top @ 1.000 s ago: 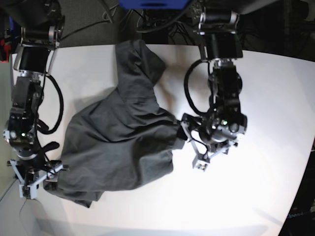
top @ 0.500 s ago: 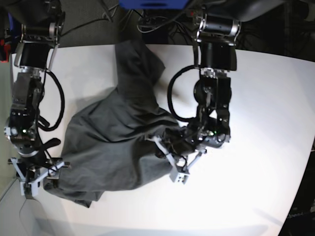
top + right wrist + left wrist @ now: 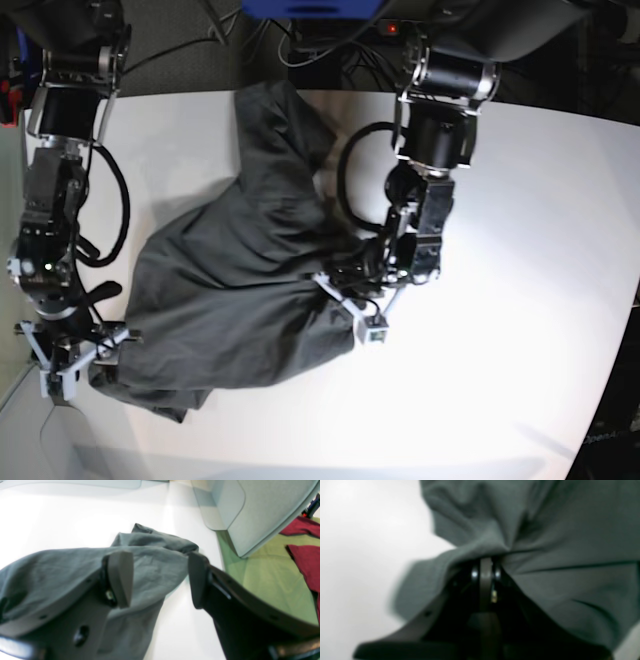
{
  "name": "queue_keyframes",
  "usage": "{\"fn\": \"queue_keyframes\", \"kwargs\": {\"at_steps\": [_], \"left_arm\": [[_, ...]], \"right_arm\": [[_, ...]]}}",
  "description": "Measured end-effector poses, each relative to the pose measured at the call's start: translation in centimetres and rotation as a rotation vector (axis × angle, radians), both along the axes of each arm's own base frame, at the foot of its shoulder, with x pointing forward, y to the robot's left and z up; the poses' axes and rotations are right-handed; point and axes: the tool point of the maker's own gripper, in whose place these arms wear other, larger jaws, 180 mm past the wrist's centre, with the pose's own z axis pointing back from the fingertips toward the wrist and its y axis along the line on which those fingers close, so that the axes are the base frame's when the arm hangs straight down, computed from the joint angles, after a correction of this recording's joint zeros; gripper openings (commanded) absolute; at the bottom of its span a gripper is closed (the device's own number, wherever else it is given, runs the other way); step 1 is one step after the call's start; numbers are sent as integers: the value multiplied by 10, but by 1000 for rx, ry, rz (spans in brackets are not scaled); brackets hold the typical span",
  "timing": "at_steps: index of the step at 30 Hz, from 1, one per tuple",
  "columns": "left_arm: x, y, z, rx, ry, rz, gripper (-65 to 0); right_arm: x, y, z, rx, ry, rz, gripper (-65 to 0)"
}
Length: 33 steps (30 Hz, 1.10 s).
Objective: Layout the t-shirt on the table in an organized manner, then fold the t-shirt properly
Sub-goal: 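Move the left gripper to the shirt's middle and grasp the fabric, then drag the held shirt fabric with the left gripper away from the right gripper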
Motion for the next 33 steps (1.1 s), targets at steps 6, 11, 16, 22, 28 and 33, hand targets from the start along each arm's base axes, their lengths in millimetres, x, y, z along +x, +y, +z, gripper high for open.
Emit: {"fn": "queue_keyframes", "kwargs": {"at_steps": [6,11,16,22,28,33], "left_arm": [[12,100,-2,153,-34,83,-647],[11,137,-2,169,-23,150,-647],[4,163,-2,133,30,219,-647],[-4,211,4,218,50,277,-647],[-2,211,12,222,31,270,-646],[-1,210,13,218,28,268,-646]], "right_arm": [[0,1,0,1,-1,3,-291],[-4,2,-11,5,57,-1,-291],[-23,28,-30,42,178,27,-291],[-65,88,-46,-15,269,220,-291],[-115,147,-63,-44,335,377,-289],[-143,199,-84,-9,401,522,-289]]}}
